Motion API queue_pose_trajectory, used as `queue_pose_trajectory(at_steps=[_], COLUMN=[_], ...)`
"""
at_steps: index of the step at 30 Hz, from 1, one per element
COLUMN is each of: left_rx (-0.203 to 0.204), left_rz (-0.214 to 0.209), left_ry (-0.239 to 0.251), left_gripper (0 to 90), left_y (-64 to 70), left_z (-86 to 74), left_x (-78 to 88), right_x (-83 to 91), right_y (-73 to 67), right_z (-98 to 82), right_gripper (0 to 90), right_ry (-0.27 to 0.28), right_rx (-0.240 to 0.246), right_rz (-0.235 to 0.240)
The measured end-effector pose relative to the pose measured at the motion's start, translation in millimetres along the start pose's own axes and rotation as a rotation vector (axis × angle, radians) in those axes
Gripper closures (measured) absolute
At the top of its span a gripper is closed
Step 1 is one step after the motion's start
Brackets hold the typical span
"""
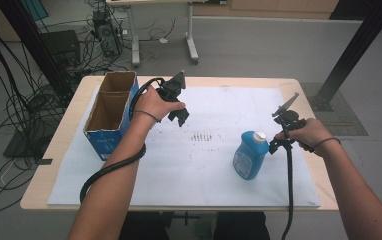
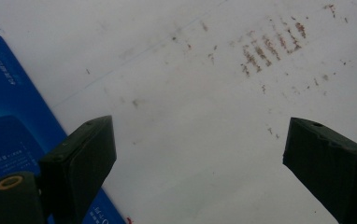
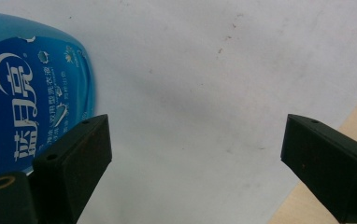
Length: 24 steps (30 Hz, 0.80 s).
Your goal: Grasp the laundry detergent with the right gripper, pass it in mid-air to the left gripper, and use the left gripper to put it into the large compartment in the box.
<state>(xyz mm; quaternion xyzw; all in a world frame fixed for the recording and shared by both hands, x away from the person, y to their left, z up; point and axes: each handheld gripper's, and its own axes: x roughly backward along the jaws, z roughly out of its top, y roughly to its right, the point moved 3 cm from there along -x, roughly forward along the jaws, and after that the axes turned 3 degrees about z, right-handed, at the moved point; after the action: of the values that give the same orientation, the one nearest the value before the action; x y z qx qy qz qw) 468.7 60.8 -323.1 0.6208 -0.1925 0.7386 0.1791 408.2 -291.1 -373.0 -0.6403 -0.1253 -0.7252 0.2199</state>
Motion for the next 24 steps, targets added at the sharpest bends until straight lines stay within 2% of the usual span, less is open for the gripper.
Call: queue_pose_trajectory(at_steps=[17,24], left_rx=[0.009,0.013], left_rz=[0.0,-0.015], left_ry=[-0.002,0.007], left_gripper=[9.7,9.7], left_y=[-1.2,0.3], left_z=[1.9,-7.7], left_x=[0.9,-1.8], right_x=[2.6,8.6], right_y=[3.1,6.9], right_z=[-4.2,-12.9], right_gripper=[8.6,8.1], right_ry=[0.022,0.057], right_rx=[-0.014,-0.016], right_rz=[0.004,-0.005])
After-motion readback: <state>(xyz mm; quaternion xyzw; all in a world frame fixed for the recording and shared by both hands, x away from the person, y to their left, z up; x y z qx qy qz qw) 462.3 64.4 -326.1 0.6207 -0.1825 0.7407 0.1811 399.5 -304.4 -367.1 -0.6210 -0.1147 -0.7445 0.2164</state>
